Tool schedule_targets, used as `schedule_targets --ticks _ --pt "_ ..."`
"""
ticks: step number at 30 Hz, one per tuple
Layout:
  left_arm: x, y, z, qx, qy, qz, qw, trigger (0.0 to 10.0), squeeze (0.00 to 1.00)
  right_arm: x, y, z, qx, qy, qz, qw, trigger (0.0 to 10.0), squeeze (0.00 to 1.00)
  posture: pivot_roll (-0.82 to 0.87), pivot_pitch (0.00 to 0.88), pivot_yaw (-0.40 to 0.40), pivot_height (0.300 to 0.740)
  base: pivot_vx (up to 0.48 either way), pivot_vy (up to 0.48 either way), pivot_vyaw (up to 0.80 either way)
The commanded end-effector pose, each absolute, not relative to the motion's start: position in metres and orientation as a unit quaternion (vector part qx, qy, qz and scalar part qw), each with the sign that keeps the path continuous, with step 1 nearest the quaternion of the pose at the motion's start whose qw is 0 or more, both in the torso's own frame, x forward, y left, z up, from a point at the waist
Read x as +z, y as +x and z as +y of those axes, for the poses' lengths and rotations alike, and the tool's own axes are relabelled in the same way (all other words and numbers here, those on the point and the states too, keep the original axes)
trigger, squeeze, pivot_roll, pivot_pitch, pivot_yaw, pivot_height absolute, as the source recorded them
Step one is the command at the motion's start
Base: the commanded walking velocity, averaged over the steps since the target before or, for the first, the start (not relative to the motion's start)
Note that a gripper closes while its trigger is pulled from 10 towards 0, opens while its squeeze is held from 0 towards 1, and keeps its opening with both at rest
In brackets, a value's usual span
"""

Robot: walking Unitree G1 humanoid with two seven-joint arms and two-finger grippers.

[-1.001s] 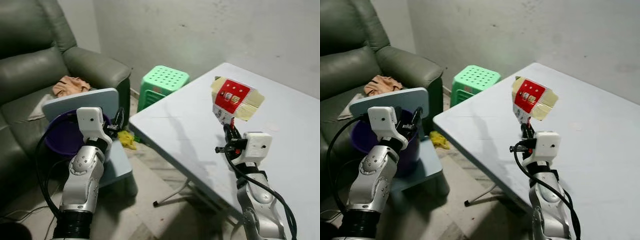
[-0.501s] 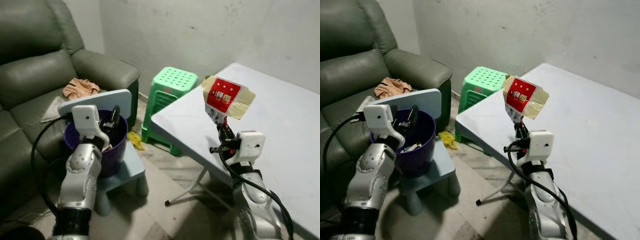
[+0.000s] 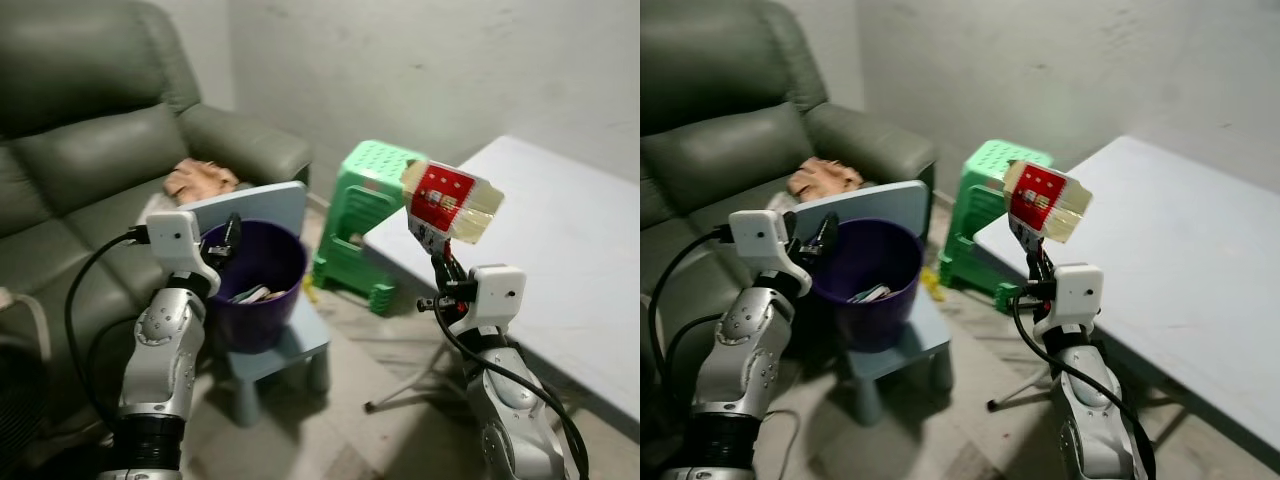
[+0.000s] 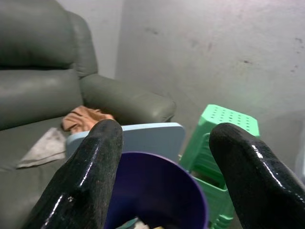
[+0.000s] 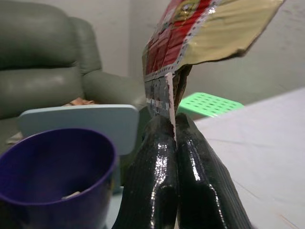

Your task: Picking trash to rubbish bin

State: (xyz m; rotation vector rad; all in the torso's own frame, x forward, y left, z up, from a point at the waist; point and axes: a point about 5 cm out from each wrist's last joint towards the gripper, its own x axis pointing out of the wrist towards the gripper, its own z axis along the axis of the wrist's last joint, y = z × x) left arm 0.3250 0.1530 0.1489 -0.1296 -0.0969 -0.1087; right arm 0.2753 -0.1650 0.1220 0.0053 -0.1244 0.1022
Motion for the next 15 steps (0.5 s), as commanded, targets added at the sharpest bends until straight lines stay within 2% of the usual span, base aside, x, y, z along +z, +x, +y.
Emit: schedule_targets --ticks 1,15 --pt "0.149 0.3256 0.1556 -0.048 -0.055 -0.043 0.996 10.0 0.0 0.1287 0.2771 -0.1651 0.051 -0.001 -0.072 0.996 10.0 0.0 0.01 0.0 -0.068 0.74 0.0 0.0 0.79" --pt "0.1463 0.3255 0.1562 -0.04 -0.049 -0.034 0.997 10.0 0.0 0.1295 0.2778 -0.1659 0.052 -0.004 -0.067 0.996 10.0 0.0 0.02 0.0 -0.074 0.74 0.0 0.0 0.79"
